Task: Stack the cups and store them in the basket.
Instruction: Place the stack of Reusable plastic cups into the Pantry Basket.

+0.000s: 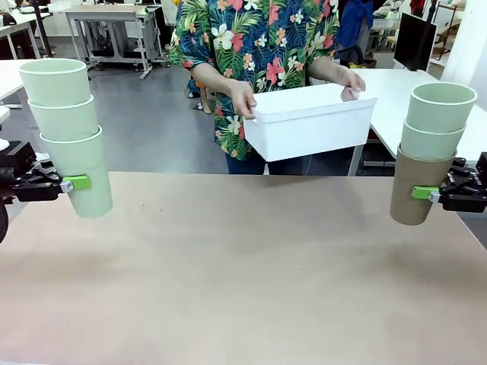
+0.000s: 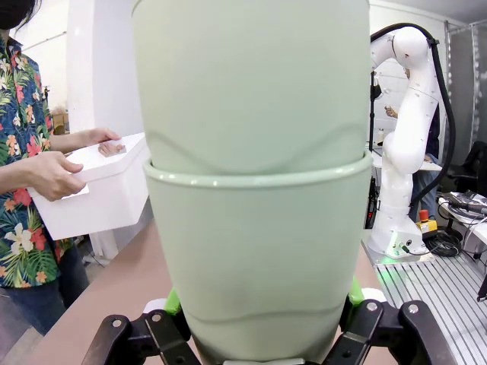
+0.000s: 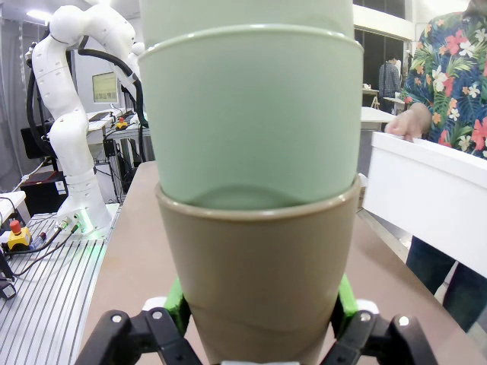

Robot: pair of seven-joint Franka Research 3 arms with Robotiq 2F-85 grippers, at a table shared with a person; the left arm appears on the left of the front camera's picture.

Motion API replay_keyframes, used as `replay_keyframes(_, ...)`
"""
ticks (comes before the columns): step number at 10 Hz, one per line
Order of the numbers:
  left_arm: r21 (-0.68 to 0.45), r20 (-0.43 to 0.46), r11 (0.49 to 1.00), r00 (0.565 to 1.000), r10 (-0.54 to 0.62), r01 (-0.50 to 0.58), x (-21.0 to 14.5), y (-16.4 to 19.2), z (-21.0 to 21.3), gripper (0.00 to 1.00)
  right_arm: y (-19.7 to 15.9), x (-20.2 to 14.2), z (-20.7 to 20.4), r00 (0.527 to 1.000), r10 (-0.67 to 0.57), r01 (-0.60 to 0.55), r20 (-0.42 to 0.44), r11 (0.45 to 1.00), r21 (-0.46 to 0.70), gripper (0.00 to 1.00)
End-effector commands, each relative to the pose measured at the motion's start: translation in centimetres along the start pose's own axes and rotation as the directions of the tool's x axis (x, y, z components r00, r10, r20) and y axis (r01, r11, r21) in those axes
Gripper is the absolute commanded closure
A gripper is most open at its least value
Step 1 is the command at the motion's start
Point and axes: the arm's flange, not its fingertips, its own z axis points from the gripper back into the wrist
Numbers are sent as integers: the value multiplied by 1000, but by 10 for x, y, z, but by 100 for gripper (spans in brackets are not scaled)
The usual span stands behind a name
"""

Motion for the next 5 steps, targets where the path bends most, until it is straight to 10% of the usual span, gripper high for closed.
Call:
replay_keyframes(1, -14, 9, 1000, 1000, -16, 16, 2, -2, 3, 14, 1, 4, 0, 1000, 14, -14, 9, 1000, 3, 13)
replay_keyframes(5, -14, 9, 1000, 1000, -16, 16, 2, -2, 3, 14, 1, 4, 0, 1000, 14, -14, 9, 1000, 3, 13)
